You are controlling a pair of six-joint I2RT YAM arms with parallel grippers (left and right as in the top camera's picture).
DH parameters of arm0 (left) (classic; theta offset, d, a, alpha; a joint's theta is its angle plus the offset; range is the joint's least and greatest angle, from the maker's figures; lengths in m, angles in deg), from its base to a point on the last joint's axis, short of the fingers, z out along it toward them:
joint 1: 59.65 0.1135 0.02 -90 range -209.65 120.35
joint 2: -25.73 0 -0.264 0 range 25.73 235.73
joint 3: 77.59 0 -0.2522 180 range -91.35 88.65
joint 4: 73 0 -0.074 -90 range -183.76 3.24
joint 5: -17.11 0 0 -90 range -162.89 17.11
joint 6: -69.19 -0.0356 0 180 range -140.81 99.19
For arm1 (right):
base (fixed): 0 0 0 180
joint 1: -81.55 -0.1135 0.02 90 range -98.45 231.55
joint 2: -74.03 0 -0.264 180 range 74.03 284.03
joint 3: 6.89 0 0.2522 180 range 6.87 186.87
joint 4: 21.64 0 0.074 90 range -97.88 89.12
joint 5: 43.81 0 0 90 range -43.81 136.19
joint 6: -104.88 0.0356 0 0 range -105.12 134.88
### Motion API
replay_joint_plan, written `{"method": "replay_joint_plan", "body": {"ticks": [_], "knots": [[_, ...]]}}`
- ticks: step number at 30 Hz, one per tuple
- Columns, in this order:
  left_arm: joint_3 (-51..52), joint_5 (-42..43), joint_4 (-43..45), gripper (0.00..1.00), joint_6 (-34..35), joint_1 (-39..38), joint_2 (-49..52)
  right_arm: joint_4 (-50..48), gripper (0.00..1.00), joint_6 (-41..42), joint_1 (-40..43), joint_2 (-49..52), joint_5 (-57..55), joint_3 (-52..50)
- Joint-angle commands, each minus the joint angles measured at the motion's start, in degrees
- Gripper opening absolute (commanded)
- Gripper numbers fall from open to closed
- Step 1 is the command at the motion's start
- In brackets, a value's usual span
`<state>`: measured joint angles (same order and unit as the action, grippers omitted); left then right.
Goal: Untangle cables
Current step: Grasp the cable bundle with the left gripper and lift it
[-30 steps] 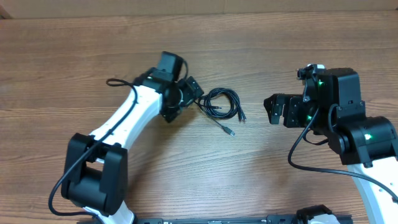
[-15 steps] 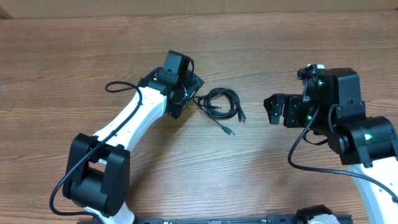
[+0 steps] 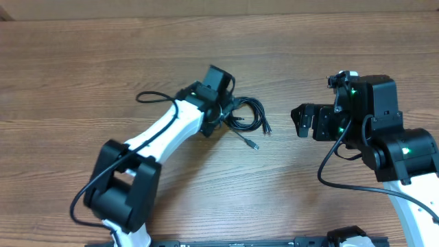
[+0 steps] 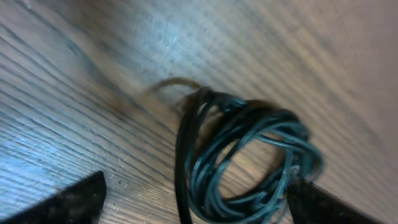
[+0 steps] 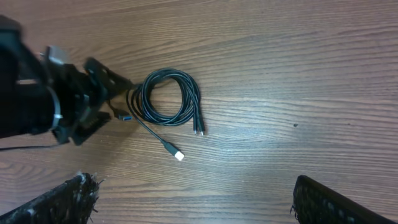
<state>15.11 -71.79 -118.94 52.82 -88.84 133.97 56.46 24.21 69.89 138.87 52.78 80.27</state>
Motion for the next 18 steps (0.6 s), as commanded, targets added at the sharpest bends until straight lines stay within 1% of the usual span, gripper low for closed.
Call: {"method": "replay_joint_plan", "body": {"ticks": [1,2,6,8,10,11,12,13,14,16,18], "knots": [[-0.09,-1.22,-0.11,0.23,-0.42,-0.09,2.49,0.04,1.00,-0.20,-0.28,-0.46,-0.50,1.18],[-0.09,-1.14,-0.15,0.04,-0.52,-0.09,2.73,0.07,1.00,-0.17,-0.26,-0.46,-0.50,1.18],[-0.15,0.55,-0.42,0.04,-8.15,-0.13,2.49,0.28,1.00,-0.22,-0.26,-0.46,-0.31,1.18],[-0.46,2.08,-0.44,0.04,-12.61,-0.33,0.20,0.31,1.00,-0.22,-0.26,-0.46,-0.31,1.18],[-1.16,2.12,-0.90,0.04,-16.92,-0.55,-3.61,0.22,0.97,-0.22,-0.26,-0.46,-0.33,1.18],[-1.66,2.27,-1.20,0.04,-19.76,-0.57,-6.38,0.07,0.82,-0.22,-0.26,-0.46,-0.33,1.18],[-2.29,2.97,-1.44,0.04,-23.26,-0.55,-9.44,-0.02,0.64,-0.22,-0.26,-0.46,-0.33,1.18],[-3.26,3.98,-1.97,0.04,-27.69,-0.44,-13.09,-0.17,0.39,-0.22,-0.26,-0.46,-0.35,1.18],[-4.04,4.83,-2.54,0.04,-30.67,-0.31,-15.82,-0.35,0.34,-0.20,-0.26,-0.46,-0.33,1.18],[-5.84,4.92,-4.35,0.04,-34.77,0.04,-21.42,-0.50,0.33,-0.20,-0.26,-0.46,-0.17,1.18],[-7.37,4.98,-6.16,0.04,-36.63,0.07,-26.01,-0.59,0.31,-0.20,-0.26,-0.46,-0.02,1.18]]}}
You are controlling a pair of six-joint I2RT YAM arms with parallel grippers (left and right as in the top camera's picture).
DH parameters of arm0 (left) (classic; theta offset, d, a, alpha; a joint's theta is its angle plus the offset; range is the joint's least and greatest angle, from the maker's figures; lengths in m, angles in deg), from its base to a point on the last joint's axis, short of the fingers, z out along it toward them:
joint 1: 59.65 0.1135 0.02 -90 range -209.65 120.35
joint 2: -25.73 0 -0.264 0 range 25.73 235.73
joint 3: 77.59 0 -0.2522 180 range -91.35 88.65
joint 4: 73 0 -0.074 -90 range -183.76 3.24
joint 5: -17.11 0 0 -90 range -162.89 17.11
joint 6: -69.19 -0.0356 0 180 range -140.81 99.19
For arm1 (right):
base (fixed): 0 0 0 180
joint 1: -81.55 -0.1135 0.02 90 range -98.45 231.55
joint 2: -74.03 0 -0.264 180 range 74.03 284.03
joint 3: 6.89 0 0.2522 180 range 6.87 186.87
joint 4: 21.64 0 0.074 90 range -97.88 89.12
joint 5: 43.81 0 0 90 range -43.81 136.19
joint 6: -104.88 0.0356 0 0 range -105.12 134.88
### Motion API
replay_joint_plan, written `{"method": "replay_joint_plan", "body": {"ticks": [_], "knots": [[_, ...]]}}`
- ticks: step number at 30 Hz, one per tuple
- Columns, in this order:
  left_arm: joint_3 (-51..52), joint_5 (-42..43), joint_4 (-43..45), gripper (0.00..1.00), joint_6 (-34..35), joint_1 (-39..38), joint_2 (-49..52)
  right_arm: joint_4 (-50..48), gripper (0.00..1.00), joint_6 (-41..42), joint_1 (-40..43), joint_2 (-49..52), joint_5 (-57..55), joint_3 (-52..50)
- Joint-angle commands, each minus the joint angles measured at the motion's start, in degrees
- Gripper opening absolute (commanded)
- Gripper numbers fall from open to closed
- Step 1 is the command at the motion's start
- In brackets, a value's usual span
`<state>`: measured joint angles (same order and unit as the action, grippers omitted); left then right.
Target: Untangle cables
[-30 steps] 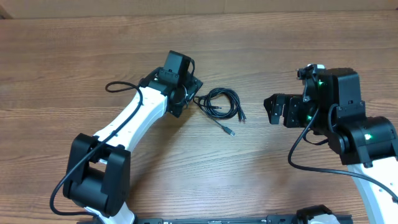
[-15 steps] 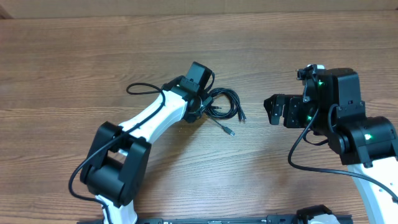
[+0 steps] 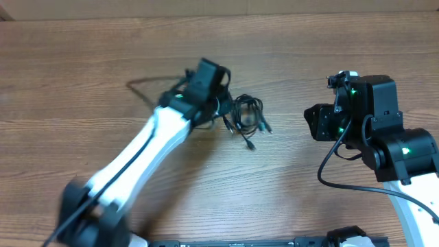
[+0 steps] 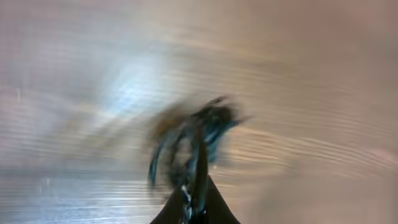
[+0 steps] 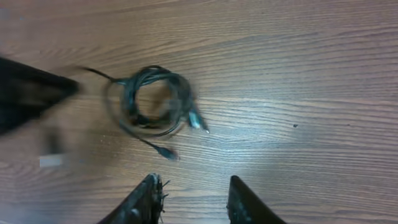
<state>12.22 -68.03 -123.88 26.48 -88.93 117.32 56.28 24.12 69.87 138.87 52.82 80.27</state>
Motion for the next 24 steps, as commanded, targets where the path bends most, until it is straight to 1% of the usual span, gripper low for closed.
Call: {"method": "replay_joint_plan", "body": {"ticks": [1,2,3,5,7,11,15,18,21,24], "knots": [[-5.16,1.66,-2.01,0.04,-10.32,0.11,-11.80,-0.42,0.22,-0.11,-0.24,-0.46,-0.07,1.18],[-5.42,2.91,-2.03,0.04,-10.93,0.11,-13.68,-0.39,0.06,-0.11,-0.24,-0.46,-0.02,1.18],[-5.55,5.01,-1.68,0.04,-11.52,0.11,-15.47,-0.42,0.04,-0.09,-0.24,-0.46,0.26,1.18],[-5.55,9.70,-1.05,0.04,-11.52,0.11,-18.84,-1.33,0.04,-0.15,-0.24,-0.46,3.39,1.18],[-5.55,12.98,-0.92,0.04,-11.54,0.11,-21.38,-2.75,0.04,-0.81,-0.26,-0.46,8.76,1.18],[-5.55,16.41,-0.92,0.04,-11.56,0.11,-24.00,-6.03,0.04,-5.44,-0.26,-0.46,21.81,1.18],[-5.55,20.06,1.42,0.04,-11.02,0.11,-24.24,-11.26,0.04,-8.63,-0.26,-0.42,34.88,0.66],[-5.55,24.17,4.72,0.04,-8.72,0.15,-24.24,-13.64,0.04,-14.75,-0.26,-0.42,44.85,0.04],[-5.55,28.96,9.25,0.04,-5.11,0.94,-24.22,-13.33,0.04,-22.18,-0.26,-0.31,52.46,-0.02],[-5.55,33.92,13.75,0.04,-0.55,2.71,-24.22,-13.33,0.04,-24.39,-0.26,-0.20,53.59,-0.07]]}}
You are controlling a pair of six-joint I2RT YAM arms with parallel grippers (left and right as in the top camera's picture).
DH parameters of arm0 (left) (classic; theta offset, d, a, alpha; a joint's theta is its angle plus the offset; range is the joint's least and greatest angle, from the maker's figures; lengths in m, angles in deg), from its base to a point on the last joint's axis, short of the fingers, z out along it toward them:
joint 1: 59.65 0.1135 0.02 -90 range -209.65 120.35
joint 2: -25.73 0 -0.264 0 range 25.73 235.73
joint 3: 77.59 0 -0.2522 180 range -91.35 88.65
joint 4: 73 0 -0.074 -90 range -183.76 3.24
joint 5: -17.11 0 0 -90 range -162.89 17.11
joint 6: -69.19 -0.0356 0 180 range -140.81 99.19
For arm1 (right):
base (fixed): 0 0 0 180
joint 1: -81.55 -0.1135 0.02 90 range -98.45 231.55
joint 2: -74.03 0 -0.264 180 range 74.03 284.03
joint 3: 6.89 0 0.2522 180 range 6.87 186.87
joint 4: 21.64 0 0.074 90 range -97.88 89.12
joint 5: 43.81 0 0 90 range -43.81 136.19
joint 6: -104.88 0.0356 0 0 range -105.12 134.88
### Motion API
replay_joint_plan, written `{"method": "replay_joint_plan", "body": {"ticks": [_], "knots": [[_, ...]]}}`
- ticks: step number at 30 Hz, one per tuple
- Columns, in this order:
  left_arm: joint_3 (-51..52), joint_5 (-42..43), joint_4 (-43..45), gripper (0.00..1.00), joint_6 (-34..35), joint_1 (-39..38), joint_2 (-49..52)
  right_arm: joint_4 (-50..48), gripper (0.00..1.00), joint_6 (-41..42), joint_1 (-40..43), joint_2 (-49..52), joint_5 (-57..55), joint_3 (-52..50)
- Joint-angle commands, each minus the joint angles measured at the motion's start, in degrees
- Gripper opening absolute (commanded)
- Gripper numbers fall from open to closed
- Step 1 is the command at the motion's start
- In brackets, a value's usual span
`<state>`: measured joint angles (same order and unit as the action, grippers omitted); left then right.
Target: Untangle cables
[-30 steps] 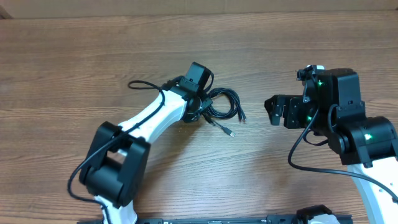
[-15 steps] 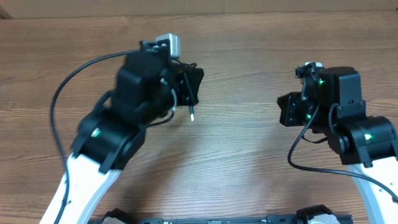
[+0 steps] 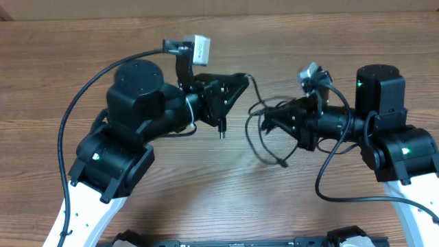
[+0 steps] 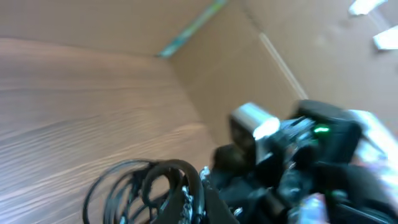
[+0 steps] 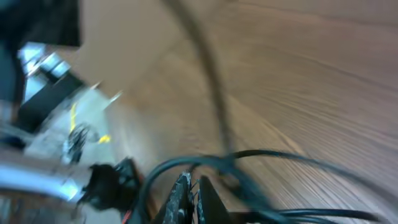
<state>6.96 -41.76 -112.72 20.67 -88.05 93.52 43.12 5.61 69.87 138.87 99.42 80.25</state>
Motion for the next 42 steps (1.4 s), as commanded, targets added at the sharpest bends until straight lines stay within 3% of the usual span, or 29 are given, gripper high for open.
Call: {"method": "replay_joint_plan", "body": {"ticks": [1,5,7,8,21,35,42], "knots": [[-0.28,9.16,4.04,0.04,7.28,2.89,-0.42,-0.20,0.04,-5.90,-0.26,-0.20,6.86,-0.04],[-0.28,10.91,5.64,0.04,10.47,5.25,-0.39,-0.17,0.13,-5.79,-0.26,-0.20,6.86,-0.04],[-0.28,11.30,5.88,0.04,10.47,5.57,-0.42,-0.17,0.75,-5.77,-0.26,-0.09,6.88,-0.04],[-0.28,11.39,6.08,0.04,10.45,5.57,-0.42,-0.17,0.99,-5.75,-0.26,-0.07,6.88,-0.04],[-0.28,8.41,6.93,0.04,10.49,5.57,-0.31,-0.33,1.00,-5.55,-1.11,3.39,16.11,-0.04],[-0.28,2.75,6.03,0.04,11.45,5.51,-0.28,-7.93,0.85,-5.55,-11.04,6.58,15.89,-0.04],[-0.28,2.73,5.25,0.05,11.28,5.51,-0.28,-10.21,0.89,-5.57,-14.19,7.74,15.85,-0.04]]}}
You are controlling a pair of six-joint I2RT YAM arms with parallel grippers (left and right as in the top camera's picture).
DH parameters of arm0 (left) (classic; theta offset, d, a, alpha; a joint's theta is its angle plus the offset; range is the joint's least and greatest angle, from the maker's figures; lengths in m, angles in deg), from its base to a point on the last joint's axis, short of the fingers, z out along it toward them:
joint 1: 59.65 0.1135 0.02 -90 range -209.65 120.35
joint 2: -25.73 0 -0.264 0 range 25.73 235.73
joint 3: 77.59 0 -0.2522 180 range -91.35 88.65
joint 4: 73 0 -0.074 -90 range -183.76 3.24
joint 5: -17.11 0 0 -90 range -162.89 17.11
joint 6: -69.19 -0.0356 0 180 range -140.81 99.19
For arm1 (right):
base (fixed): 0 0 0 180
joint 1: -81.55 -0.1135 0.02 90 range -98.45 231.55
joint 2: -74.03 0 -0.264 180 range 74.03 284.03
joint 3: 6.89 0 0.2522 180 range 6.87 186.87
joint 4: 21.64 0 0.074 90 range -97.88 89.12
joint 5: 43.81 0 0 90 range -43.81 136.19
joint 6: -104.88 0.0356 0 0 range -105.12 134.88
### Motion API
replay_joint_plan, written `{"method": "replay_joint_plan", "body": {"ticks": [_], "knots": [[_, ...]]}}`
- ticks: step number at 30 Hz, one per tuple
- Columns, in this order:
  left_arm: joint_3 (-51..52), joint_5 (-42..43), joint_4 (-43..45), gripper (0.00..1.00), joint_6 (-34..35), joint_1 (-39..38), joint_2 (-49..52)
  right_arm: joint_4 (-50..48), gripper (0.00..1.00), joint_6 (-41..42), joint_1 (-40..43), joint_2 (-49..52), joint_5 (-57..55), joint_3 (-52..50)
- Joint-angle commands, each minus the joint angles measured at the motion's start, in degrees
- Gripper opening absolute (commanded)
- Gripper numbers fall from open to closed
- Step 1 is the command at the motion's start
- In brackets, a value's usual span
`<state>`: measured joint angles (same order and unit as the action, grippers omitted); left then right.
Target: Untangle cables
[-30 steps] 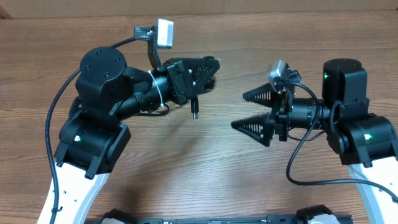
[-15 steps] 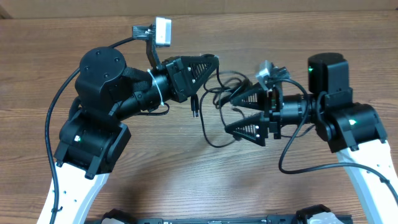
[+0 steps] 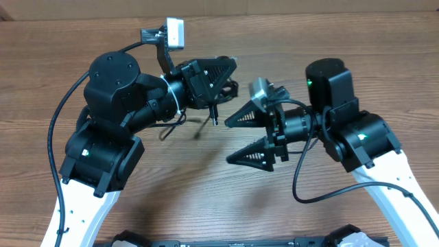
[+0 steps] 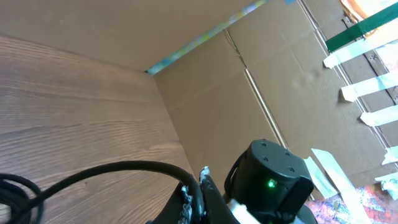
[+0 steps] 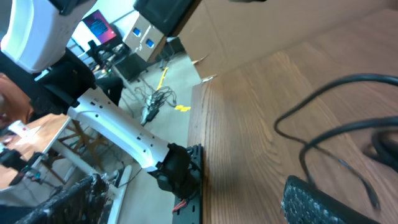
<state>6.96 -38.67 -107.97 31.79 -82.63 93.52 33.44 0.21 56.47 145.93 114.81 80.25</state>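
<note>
In the overhead view my left gripper (image 3: 218, 88) is raised above the table and shut on a black cable (image 3: 180, 118), whose plug (image 3: 214, 118) dangles below it. The left wrist view shows the jaws pressed together on the cable (image 4: 112, 168), which arcs away to the left. To the right of the plug, my right gripper (image 3: 228, 141) is wide open and holds nothing. In the right wrist view its fingers (image 5: 320, 200) stand far apart, with black cable strands (image 5: 336, 123) beyond them, untouched. Whether the strands are separate cables I cannot tell.
The wooden table (image 3: 329, 55) lies under both raised arms. Cardboard walls (image 4: 205, 81) stand beyond its far edge. The right wrist view looks across the table edge (image 5: 200, 124) to a room with equipment on the floor.
My right gripper was shut on a cable strand and is now wide open and empty. The cables now hang from my left gripper alone, which has shifted slightly left.
My left gripper was open at a coiled bundle on the table, with the right one open off to the right. Then the left was shut on the bundle. Later both were raised and shut on strands between them. Now only the left holds cable.
</note>
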Motion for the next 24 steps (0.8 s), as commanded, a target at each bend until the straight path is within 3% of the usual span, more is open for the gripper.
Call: {"method": "replay_joint_plan", "body": {"ticks": [1,7,12,16,18,20,24], "knots": [[-0.28,-0.35,0.48,0.04,0.15,0.09,-0.28,-0.61,0.89,-0.17,-0.92,0.85,0.39,-0.04],[-0.28,-1.51,0.28,0.04,-1.60,0.09,-0.31,-1.73,0.88,0.87,-0.94,1.09,-9.73,-0.04],[-0.28,-12.66,-5.40,0.04,-3.80,0.09,-0.35,-7.19,0.88,11.98,-0.94,1.09,-21.53,-0.04],[-0.28,-17.86,-7.23,0.04,-5.53,0.09,-0.35,-9.22,0.89,13.68,-0.94,1.09,-23.93,-0.04],[-0.28,-17.88,-7.04,0.04,-5.70,0.09,-0.37,-9.90,0.91,14.64,-0.94,1.09,-25.51,-0.04],[-0.52,-16.76,-6.80,0.04,-5.70,0.09,-0.48,-10.05,1.00,14.69,-0.94,1.09,-26.84,-0.04],[-2.19,-12.13,-6.60,0.04,-5.68,0.09,-0.48,-10.03,1.00,14.69,-0.96,1.46,-26.58,-0.04]]}}
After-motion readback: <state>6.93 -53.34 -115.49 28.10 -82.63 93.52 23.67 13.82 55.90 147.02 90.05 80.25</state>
